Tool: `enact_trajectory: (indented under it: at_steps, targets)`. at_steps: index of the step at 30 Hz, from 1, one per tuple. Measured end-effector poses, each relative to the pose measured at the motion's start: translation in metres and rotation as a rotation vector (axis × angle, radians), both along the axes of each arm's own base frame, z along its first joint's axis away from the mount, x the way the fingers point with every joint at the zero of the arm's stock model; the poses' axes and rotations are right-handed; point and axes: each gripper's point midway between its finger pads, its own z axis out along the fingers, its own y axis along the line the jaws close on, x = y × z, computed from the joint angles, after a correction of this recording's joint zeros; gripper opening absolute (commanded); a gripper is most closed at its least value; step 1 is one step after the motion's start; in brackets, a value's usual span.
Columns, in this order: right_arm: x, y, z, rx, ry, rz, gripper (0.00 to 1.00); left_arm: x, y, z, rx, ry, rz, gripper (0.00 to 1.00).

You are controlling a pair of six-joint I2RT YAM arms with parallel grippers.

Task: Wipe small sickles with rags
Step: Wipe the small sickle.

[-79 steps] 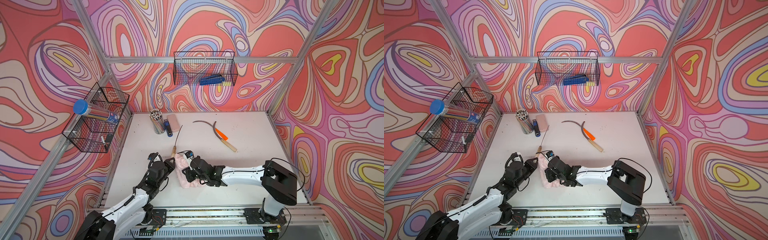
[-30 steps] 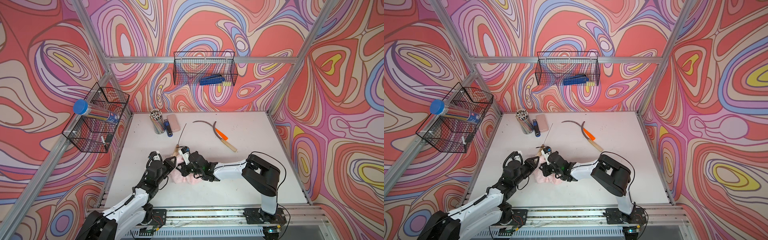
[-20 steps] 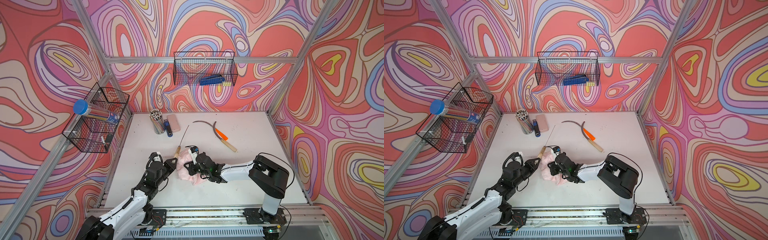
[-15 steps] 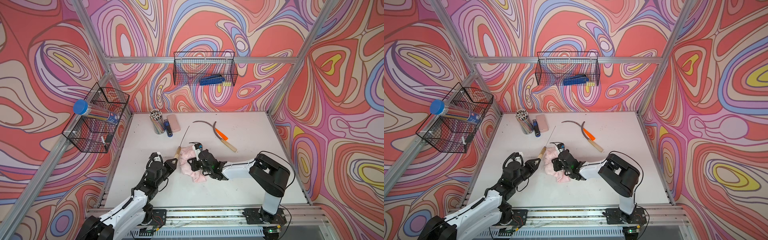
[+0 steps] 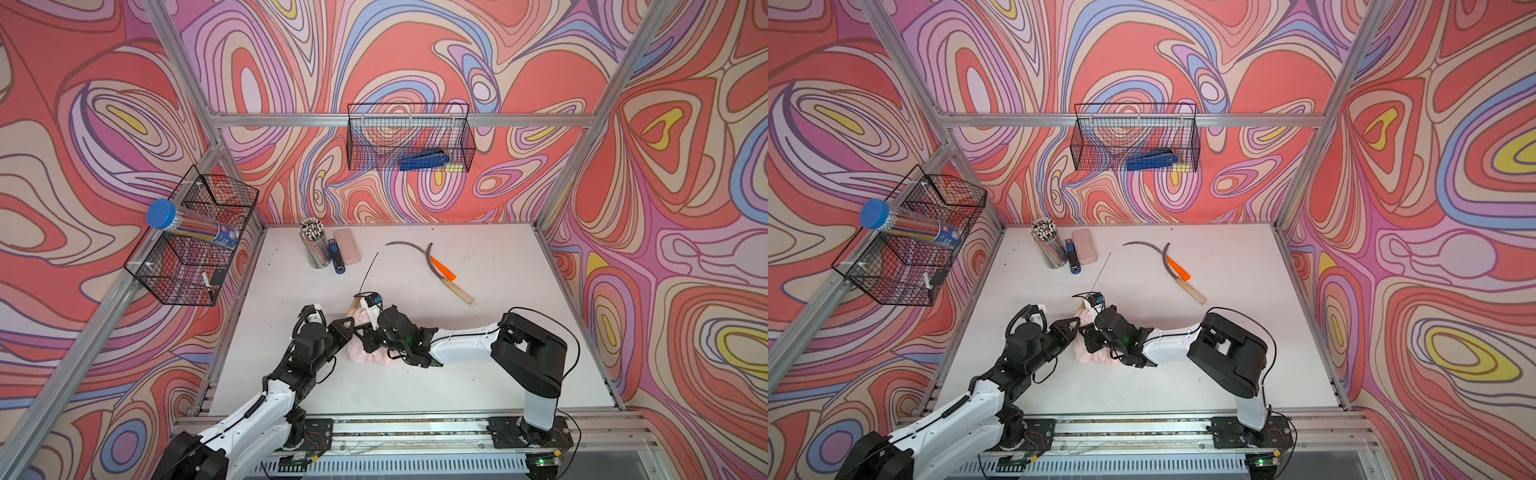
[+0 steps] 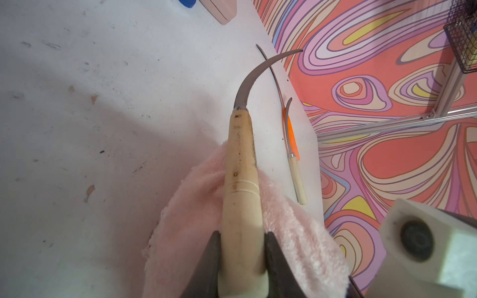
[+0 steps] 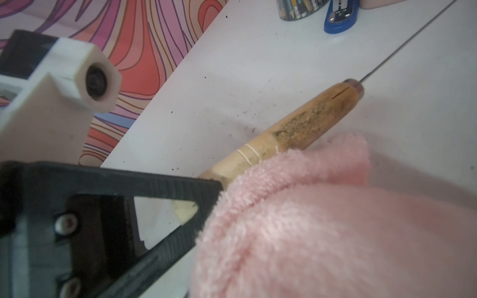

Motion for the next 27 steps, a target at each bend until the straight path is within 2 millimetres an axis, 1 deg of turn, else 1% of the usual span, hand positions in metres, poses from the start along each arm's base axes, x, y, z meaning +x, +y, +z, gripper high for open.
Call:
enact_trajectory:
  at_steps: [5,9,11,12,17,18,20,23,25,27]
  targets:
    - [-0.006,-0.002,-0.007,-0.015,0.001,0.0,0.0,-0.001,0.0,-0.002,0.003,0.008,-0.005,0.0]
    - [0.0,-0.006,-0.009,-0.028,0.005,-0.017,0.0,-0.002,-0.002,0.002,-0.006,-0.001,-0.015,0.0]
    - [0.011,-0.012,-0.008,-0.023,0.014,-0.034,0.0,-0.003,-0.003,0.003,-0.01,-0.004,-0.02,0.0]
    - [0.021,-0.017,-0.007,-0.018,0.018,-0.05,0.0,-0.003,-0.003,0.003,-0.011,-0.004,-0.022,0.0]
    - [0.078,-0.05,-0.011,-0.014,0.029,-0.171,0.0,-0.005,-0.006,0.003,-0.018,0.001,-0.04,0.0]
    - [0.086,-0.056,-0.013,-0.017,0.03,-0.191,0.0,-0.005,-0.007,0.002,-0.019,0.003,-0.043,0.0]
    - [0.093,-0.062,-0.016,-0.022,0.035,-0.208,0.0,-0.005,-0.007,0.002,-0.018,0.006,-0.045,0.0]
    - [0.087,-0.057,-0.017,-0.02,0.045,-0.183,0.0,-0.005,-0.007,0.0,-0.016,0.012,-0.045,0.0]
    - [0.078,-0.05,-0.017,-0.023,0.042,-0.159,0.0,-0.005,-0.007,-0.001,-0.015,0.013,-0.045,0.0]
    - [0.064,-0.039,-0.017,-0.032,0.034,-0.123,0.0,-0.005,-0.007,0.0,-0.016,0.011,-0.045,0.0]
